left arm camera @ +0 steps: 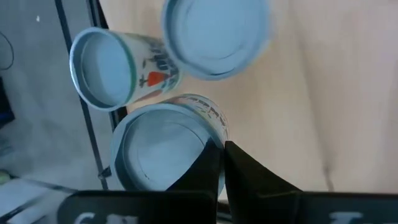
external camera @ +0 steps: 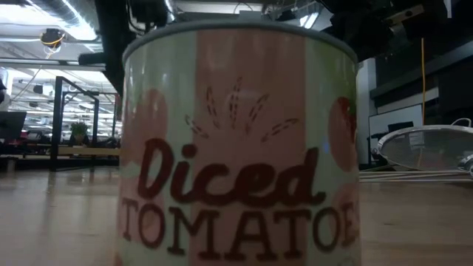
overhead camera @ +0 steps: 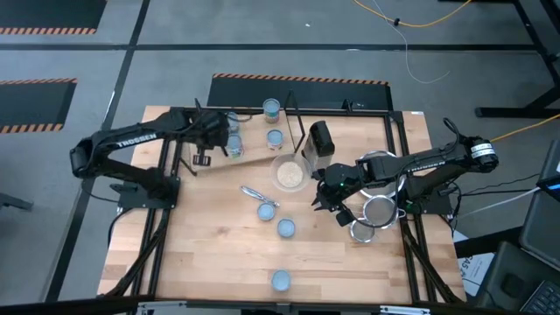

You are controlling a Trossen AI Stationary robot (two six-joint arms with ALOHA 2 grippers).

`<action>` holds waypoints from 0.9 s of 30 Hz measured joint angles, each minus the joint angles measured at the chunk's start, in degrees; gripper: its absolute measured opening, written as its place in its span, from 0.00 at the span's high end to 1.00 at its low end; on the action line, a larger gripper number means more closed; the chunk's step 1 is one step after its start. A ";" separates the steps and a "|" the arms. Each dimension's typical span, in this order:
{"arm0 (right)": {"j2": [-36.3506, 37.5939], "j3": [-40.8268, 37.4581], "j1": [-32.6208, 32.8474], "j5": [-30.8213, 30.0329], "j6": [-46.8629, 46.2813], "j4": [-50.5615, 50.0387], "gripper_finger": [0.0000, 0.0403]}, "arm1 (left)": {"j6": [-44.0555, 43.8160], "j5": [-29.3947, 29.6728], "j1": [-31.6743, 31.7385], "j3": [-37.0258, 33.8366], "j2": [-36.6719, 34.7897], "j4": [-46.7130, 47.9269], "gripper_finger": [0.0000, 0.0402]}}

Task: Pick and place cans onto a shelf
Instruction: Put the light green can on the shelf

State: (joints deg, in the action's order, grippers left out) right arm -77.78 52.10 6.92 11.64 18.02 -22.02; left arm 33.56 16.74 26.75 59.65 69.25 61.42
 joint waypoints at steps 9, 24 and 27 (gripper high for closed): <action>0.00 0.00 0.00 0.00 0.00 -0.02 0.80 | 9.08 -6.51 14.15 -4.51 0.02 -6.31 0.98; 0.00 0.00 0.00 0.00 0.17 -0.04 0.80 | 20.20 -12.40 23.35 -9.48 0.26 -13.87 0.97; 0.00 0.00 0.00 0.00 0.06 -0.04 0.80 | 21.08 -12.40 23.94 -9.48 0.26 -13.95 0.97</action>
State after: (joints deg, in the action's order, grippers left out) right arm -77.78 52.10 6.92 11.64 18.08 -22.06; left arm 54.65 4.34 50.69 50.17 69.52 47.47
